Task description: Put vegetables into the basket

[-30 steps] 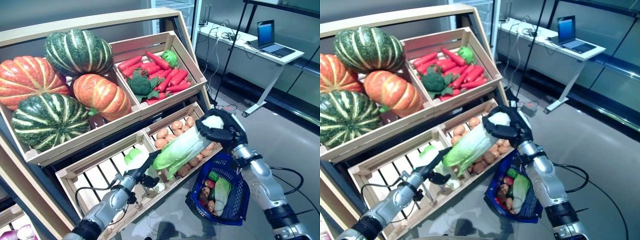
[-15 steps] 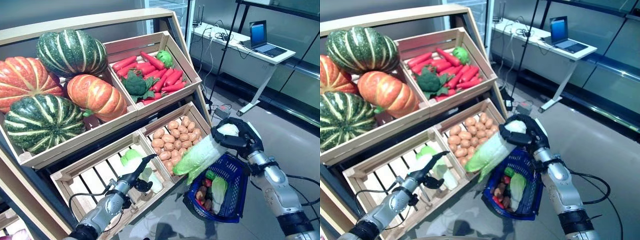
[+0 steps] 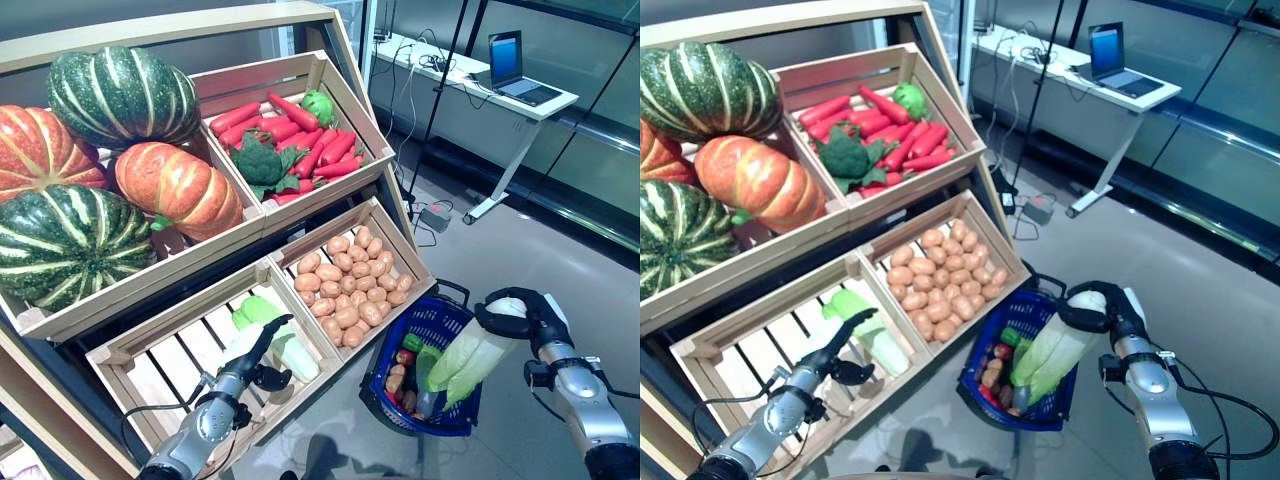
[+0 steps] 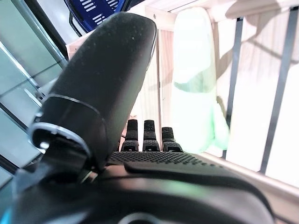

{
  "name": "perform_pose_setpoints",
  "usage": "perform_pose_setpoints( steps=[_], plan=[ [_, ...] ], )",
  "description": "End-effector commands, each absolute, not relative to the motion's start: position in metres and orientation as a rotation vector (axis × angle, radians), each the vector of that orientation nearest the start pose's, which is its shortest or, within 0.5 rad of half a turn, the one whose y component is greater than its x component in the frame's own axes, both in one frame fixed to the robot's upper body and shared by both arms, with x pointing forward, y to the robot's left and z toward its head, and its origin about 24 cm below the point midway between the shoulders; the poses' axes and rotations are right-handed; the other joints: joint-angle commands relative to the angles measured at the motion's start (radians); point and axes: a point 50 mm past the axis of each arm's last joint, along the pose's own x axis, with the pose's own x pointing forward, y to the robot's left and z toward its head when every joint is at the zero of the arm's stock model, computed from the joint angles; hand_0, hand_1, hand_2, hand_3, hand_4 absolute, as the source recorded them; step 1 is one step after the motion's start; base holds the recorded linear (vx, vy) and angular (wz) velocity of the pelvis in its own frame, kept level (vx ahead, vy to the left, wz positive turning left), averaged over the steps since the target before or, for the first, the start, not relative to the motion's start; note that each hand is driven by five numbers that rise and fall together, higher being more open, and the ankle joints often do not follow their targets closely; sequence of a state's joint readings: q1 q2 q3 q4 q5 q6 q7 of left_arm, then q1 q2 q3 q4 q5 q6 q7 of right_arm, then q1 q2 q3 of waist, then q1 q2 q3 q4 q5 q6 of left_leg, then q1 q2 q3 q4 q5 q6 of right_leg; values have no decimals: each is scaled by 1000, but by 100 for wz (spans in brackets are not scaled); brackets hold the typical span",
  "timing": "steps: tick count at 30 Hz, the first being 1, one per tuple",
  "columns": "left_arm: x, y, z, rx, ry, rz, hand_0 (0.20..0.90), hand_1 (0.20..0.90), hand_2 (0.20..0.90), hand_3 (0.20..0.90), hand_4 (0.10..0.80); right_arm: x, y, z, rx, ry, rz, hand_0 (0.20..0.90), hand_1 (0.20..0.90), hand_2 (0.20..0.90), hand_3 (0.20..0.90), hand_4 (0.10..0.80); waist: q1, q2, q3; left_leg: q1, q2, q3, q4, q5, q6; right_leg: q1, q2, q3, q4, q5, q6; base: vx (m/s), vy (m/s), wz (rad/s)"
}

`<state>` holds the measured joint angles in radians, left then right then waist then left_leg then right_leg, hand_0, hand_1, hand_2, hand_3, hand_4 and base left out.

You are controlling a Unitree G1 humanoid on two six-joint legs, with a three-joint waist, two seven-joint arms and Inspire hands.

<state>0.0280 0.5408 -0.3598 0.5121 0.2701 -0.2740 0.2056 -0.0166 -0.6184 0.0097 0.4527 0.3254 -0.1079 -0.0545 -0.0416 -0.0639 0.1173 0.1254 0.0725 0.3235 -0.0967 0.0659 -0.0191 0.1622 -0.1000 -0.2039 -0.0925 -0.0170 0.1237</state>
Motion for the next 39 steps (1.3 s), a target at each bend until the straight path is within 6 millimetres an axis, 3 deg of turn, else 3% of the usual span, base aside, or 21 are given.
perform_pose_setpoints(
  steps=[1,5,11,14,18,23,29,34,35,39],
  plan=[
    [249,240,6,788,20,-72,900,900,900,900,800,281,-339,99,-293,-88,-450,300,300,300,300,400,23,37,44,40,-17,-19,9,-151,-4,-10,39,-51,5,-24,-40,-41,-68,-1],
    [262,236,23,743,-56,-34,900,900,900,900,800,298,-340,115,-308,-140,-552,300,300,300,300,400,36,50,94,0,-18,-35,9,-139,-4,-50,36,-54,16,-23,-46,-96,-69,0],
    [285,223,66,681,-292,13,900,900,900,900,800,316,-346,180,-286,-383,-698,300,300,300,300,400,49,105,239,-178,-14,-95,138,-136,-12,-217,9,-79,200,-85,-79,-178,-49,11],
    [290,216,81,656,-375,38,900,900,900,900,800,319,-352,197,-266,-426,-752,300,300,300,300,400,48,124,295,-284,-8,-113,258,-153,-24,-304,-13,-88,296,-108,-95,-202,-30,17],
    [292,204,94,616,-456,58,900,900,900,900,800,323,-360,207,-267,-412,-827,300,300,300,300,400,55,147,343,-413,-11,-123,453,-213,-26,-410,-44,-108,460,-162,-117,-127,7,15],
    [293,199,111,584,-537,64,900,900,900,900,800,326,-367,219,-299,-391,-868,300,300,300,300,400,61,161,386,-538,7,-115,640,-289,-2,-537,-101,-135,667,-228,-138,-105,19,14],
    [292,196,126,564,-625,108,900,900,900,900,800,328,-374,217,-314,-318,-892,300,300,300,300,400,68,162,403,-684,21,-111,866,-386,36,-681,-166,-142,895,-301,-155,-36,28,9],
    [292,191,140,533,-693,121,900,900,900,900,800,328,-378,211,-227,-309,-894,300,300,300,300,400,71,160,403,-764,23,-102,975,-435,55,-779,-206,-129,1024,-340,-151,-8,25,11],
    [293,189,141,530,-699,118,900,900,900,900,800,329,-378,212,-186,-325,-891,900,900,900,900,800,73,158,403,-777,20,-105,993,-441,55,-795,-212,-125,1046,-345,-148,3,17,7],
    [294,183,145,550,-733,116,900,900,900,900,800,333,-369,227,-156,-408,-839,900,900,900,900,800,66,158,403,-863,19,-113,1091,-472,66,-886,-233,-99,1146,-377,-158,-23,25,-3]
  ],
)
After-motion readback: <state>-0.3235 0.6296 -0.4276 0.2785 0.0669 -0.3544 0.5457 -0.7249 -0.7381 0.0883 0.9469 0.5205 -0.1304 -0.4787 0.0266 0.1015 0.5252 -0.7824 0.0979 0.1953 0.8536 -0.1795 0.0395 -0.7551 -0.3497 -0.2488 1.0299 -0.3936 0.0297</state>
